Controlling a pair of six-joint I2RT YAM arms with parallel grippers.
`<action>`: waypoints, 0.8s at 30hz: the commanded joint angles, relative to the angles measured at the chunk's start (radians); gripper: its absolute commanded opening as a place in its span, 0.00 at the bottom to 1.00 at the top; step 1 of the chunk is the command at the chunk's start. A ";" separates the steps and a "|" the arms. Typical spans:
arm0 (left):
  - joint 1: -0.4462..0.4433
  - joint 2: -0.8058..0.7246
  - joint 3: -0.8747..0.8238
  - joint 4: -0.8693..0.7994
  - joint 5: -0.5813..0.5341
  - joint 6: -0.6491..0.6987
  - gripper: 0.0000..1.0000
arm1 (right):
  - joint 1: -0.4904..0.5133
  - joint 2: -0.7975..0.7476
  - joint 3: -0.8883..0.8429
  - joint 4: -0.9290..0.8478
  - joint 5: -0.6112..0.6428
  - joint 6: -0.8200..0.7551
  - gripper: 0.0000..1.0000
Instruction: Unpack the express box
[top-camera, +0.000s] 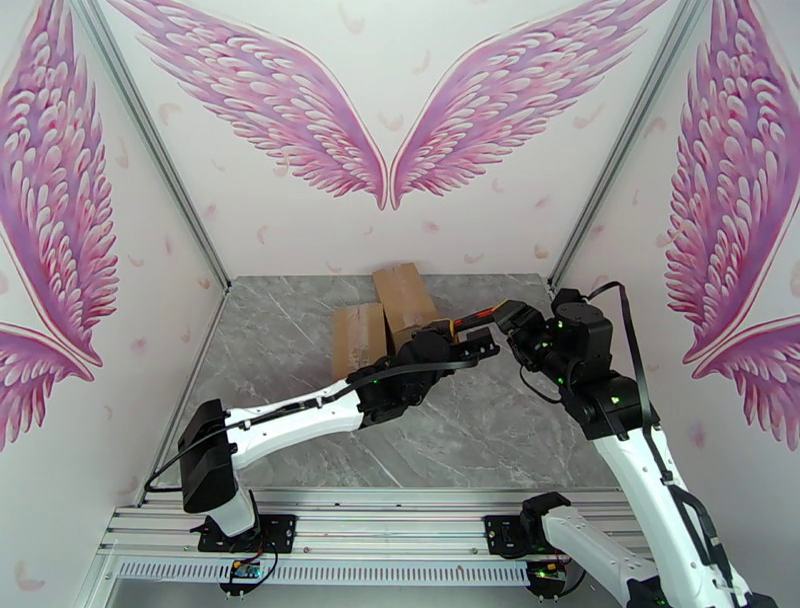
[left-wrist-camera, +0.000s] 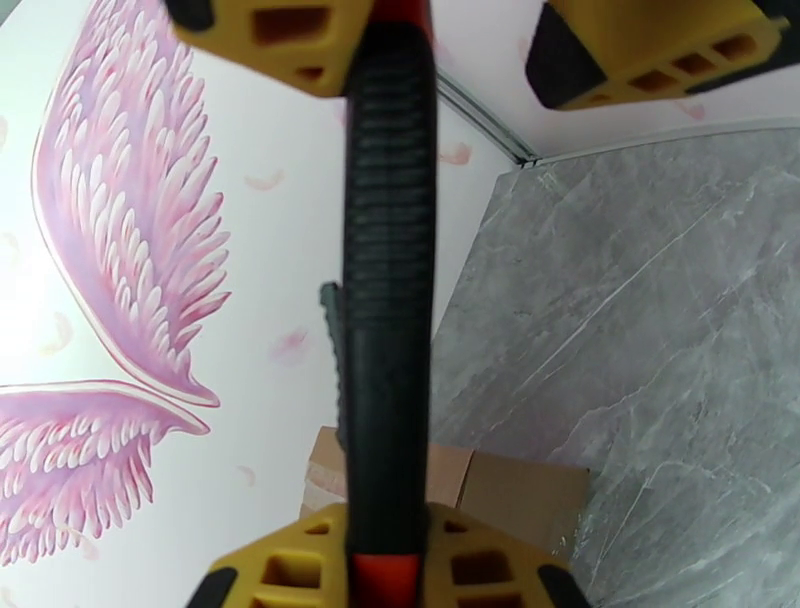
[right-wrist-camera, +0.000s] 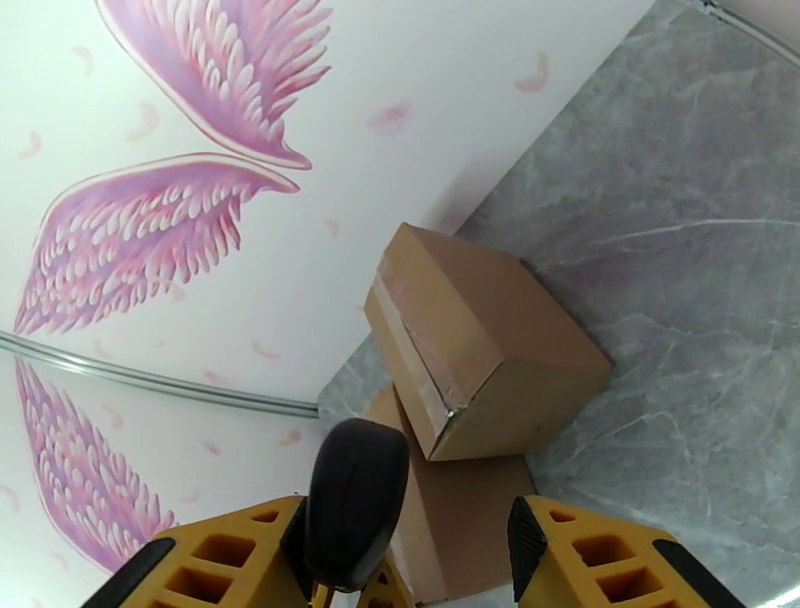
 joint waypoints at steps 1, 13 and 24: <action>-0.028 -0.003 -0.008 0.144 -0.062 0.092 0.07 | 0.007 0.012 -0.035 0.031 -0.014 0.034 0.47; -0.045 -0.020 -0.026 0.067 -0.068 0.044 0.64 | 0.006 0.013 -0.085 0.100 0.008 0.047 0.18; 0.183 -0.250 -0.009 -0.349 0.461 -0.459 0.79 | 0.001 0.087 -0.071 0.243 -0.042 -0.184 0.12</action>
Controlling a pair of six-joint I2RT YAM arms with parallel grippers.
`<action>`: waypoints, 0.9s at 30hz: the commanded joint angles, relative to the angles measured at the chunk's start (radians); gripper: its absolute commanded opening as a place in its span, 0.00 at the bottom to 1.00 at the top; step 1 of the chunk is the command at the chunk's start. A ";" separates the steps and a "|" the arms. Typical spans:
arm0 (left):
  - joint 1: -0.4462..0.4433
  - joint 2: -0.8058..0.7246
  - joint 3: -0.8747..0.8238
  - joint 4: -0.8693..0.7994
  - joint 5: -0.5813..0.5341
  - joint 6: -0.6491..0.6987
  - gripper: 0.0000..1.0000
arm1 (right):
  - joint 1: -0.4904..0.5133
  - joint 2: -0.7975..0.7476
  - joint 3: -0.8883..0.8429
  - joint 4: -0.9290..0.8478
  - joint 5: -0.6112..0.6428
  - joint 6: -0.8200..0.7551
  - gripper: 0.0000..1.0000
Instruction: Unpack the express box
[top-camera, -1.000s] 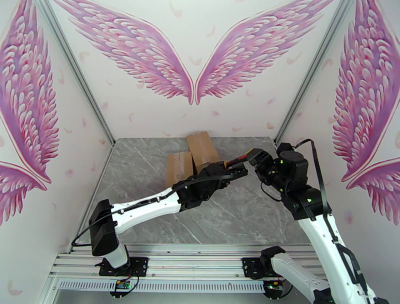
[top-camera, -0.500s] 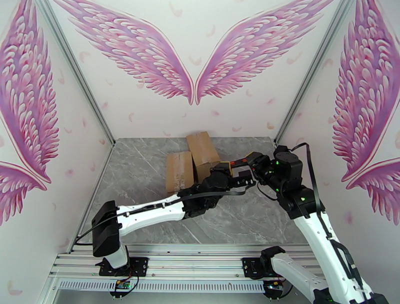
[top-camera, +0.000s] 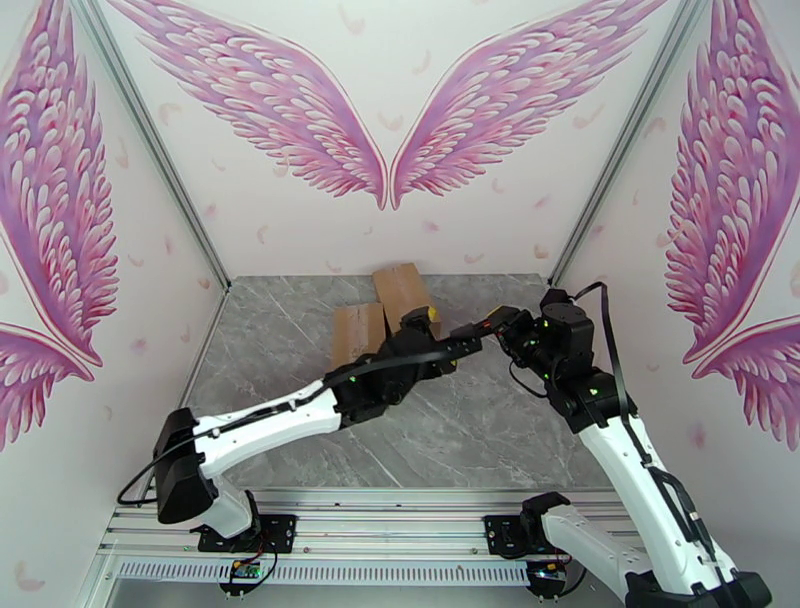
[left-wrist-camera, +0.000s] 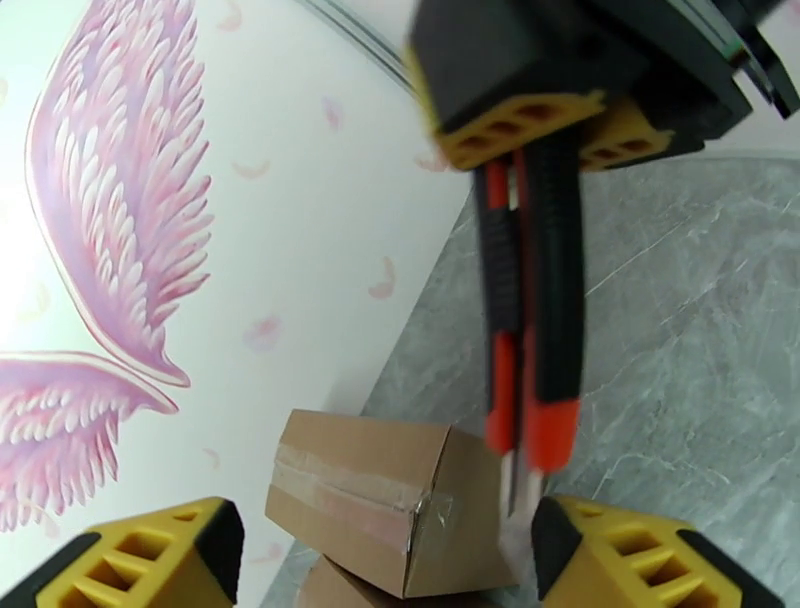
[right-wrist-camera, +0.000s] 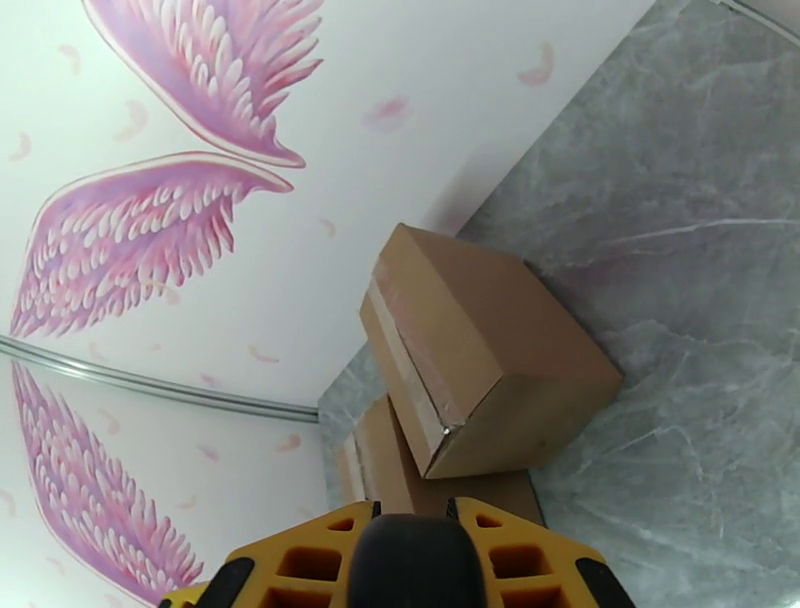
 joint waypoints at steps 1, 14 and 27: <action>0.110 -0.081 0.042 -0.193 0.322 -0.222 0.78 | -0.002 0.039 0.012 0.105 -0.060 -0.173 0.11; 0.308 0.060 0.208 -0.298 0.918 -0.443 0.66 | -0.001 0.043 -0.052 0.449 -0.463 -0.587 0.04; 0.318 0.103 0.221 -0.291 1.086 -0.475 0.61 | 0.000 0.083 -0.065 0.616 -0.766 -0.682 0.01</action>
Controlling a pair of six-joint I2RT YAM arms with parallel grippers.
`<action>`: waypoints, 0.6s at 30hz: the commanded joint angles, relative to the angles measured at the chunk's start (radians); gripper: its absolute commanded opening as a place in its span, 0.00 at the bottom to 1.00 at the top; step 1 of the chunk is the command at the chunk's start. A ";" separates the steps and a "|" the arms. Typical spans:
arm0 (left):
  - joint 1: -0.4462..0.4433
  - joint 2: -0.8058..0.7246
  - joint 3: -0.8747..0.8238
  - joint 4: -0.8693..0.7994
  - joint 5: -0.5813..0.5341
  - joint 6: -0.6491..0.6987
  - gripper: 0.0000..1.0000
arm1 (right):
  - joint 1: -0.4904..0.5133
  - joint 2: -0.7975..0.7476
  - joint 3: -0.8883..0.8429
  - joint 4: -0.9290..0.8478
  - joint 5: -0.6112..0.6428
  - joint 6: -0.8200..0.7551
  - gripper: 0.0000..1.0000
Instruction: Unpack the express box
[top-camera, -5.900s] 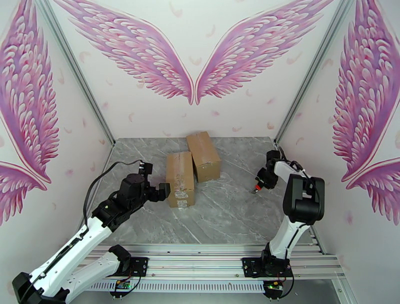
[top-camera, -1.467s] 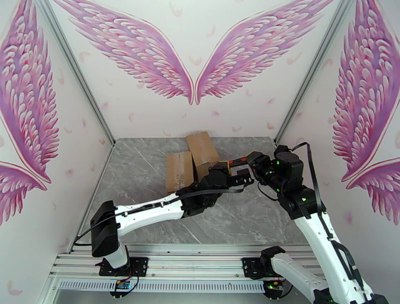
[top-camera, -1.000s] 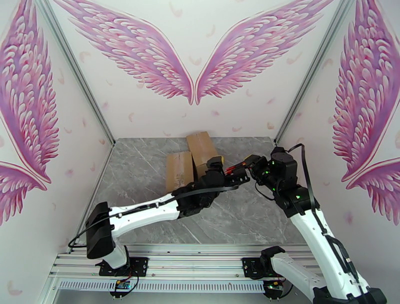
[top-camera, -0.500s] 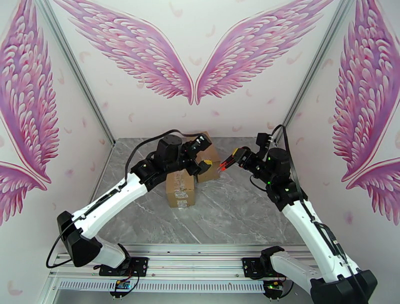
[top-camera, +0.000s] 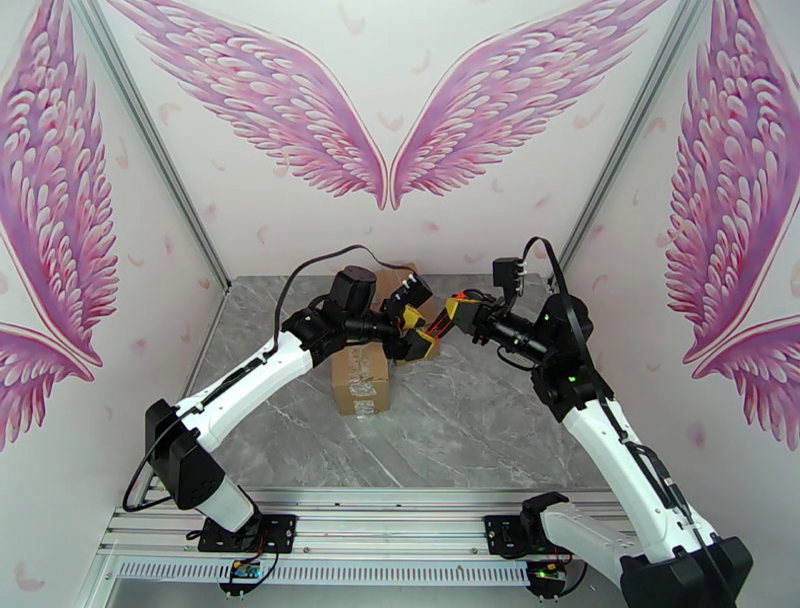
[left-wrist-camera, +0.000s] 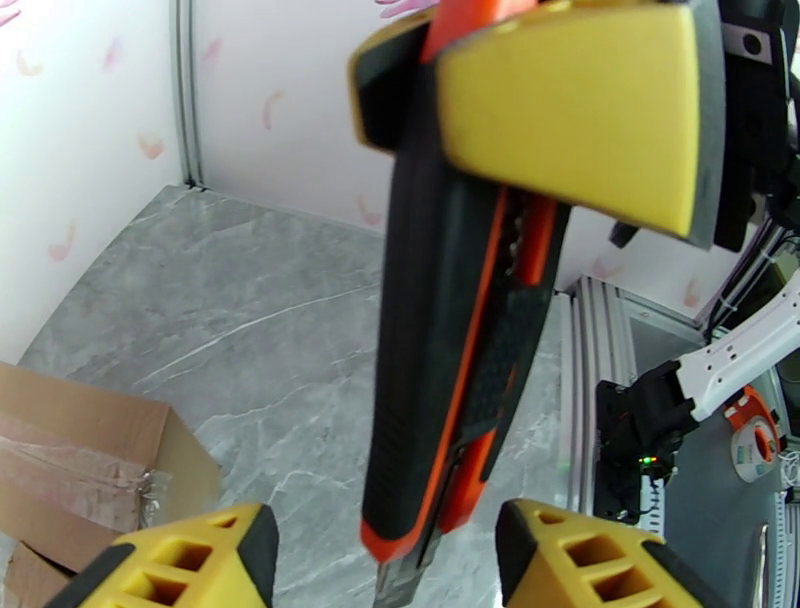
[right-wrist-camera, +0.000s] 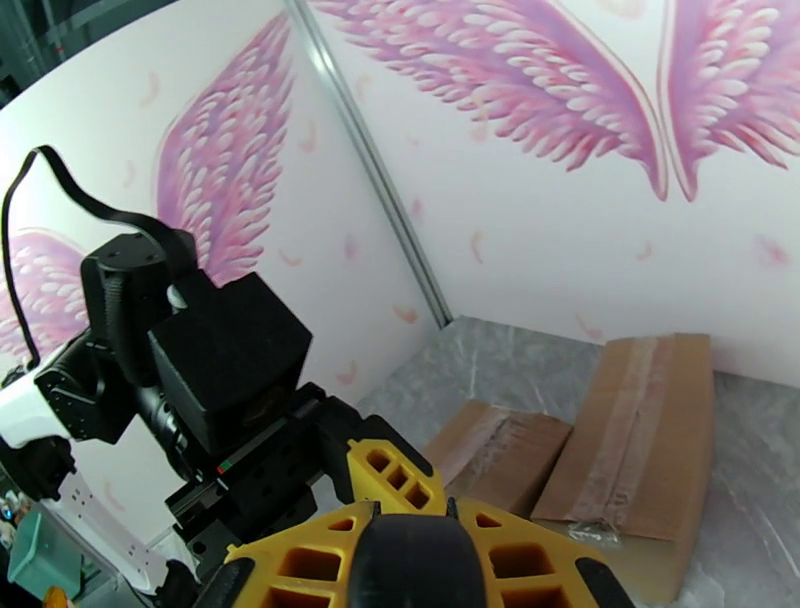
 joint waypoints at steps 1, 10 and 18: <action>0.003 0.013 0.040 -0.005 0.088 -0.020 0.61 | 0.000 0.019 -0.003 0.117 -0.131 -0.033 0.01; 0.003 0.016 0.019 -0.013 0.119 -0.024 0.47 | 0.000 0.066 0.016 0.197 -0.279 -0.066 0.00; -0.001 0.024 0.024 -0.032 0.154 -0.015 0.31 | 0.001 0.069 0.031 0.190 -0.304 -0.117 0.00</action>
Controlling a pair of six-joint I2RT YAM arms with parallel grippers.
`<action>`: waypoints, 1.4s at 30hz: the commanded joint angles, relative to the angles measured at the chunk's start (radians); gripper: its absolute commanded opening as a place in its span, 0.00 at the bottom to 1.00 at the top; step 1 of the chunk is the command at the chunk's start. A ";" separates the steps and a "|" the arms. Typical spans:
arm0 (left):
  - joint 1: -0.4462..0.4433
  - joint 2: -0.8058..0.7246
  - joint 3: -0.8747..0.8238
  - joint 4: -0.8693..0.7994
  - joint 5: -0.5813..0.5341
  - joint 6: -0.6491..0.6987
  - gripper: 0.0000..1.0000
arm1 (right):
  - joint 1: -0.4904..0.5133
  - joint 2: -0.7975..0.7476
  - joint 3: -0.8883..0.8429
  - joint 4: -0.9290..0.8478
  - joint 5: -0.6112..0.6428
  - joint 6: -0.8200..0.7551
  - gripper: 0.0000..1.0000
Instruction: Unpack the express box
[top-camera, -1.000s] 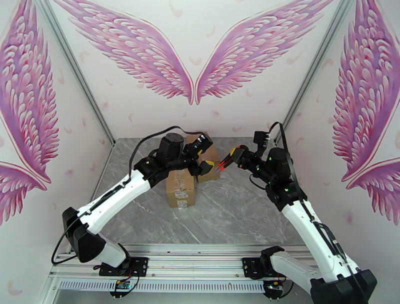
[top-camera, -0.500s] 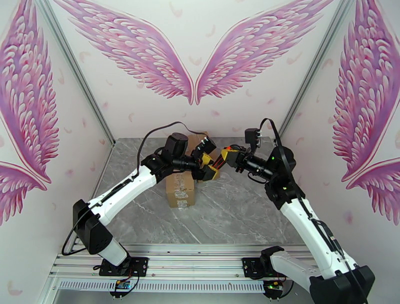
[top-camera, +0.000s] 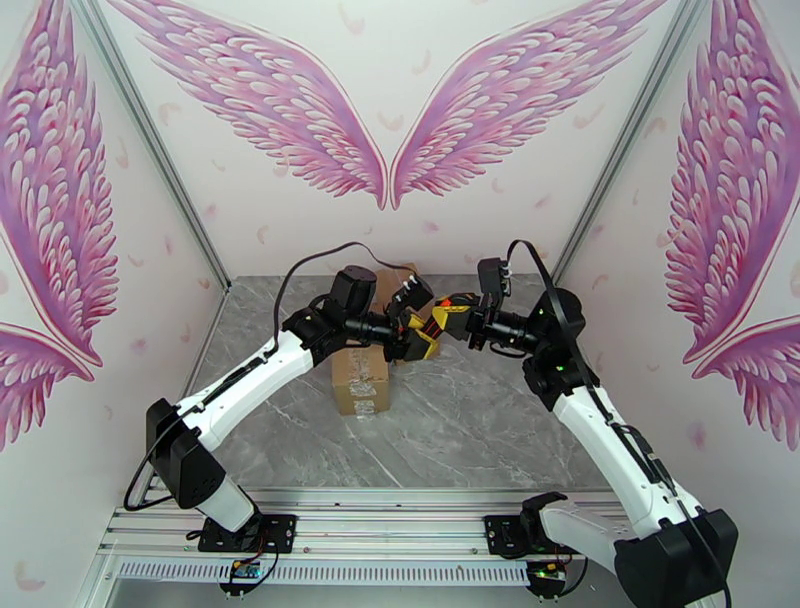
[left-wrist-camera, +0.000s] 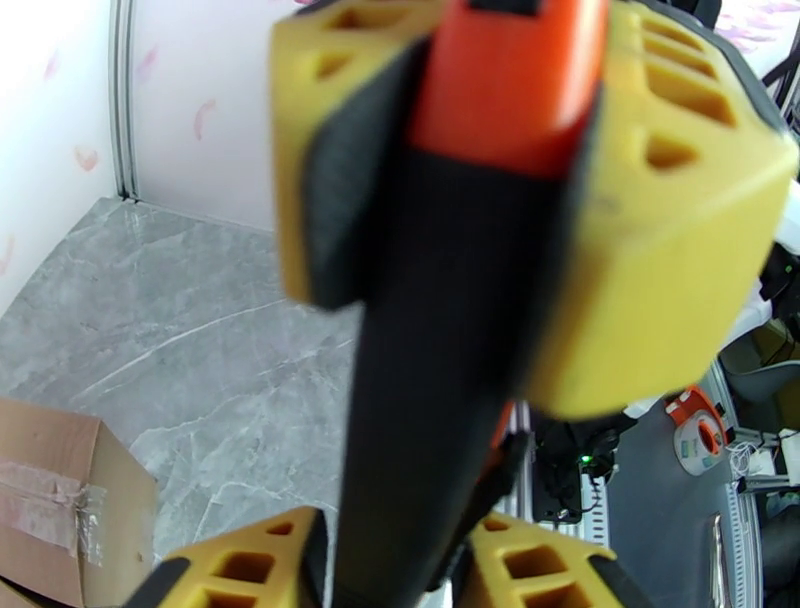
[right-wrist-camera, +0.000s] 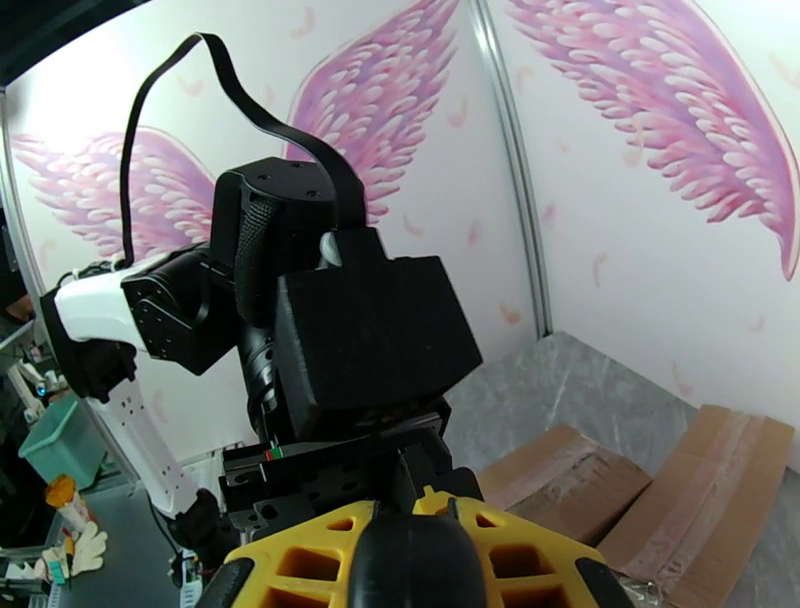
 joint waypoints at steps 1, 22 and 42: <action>-0.003 0.020 0.024 -0.029 0.032 0.001 0.29 | 0.001 0.001 0.033 0.034 -0.036 -0.038 0.00; -0.045 0.092 0.191 -0.245 0.094 0.118 0.01 | 0.001 0.009 0.014 -0.105 -0.128 -0.070 0.40; 0.107 -0.190 -0.060 -0.081 -0.358 -0.099 0.82 | 0.006 -0.016 -0.073 -0.157 0.191 -0.104 0.08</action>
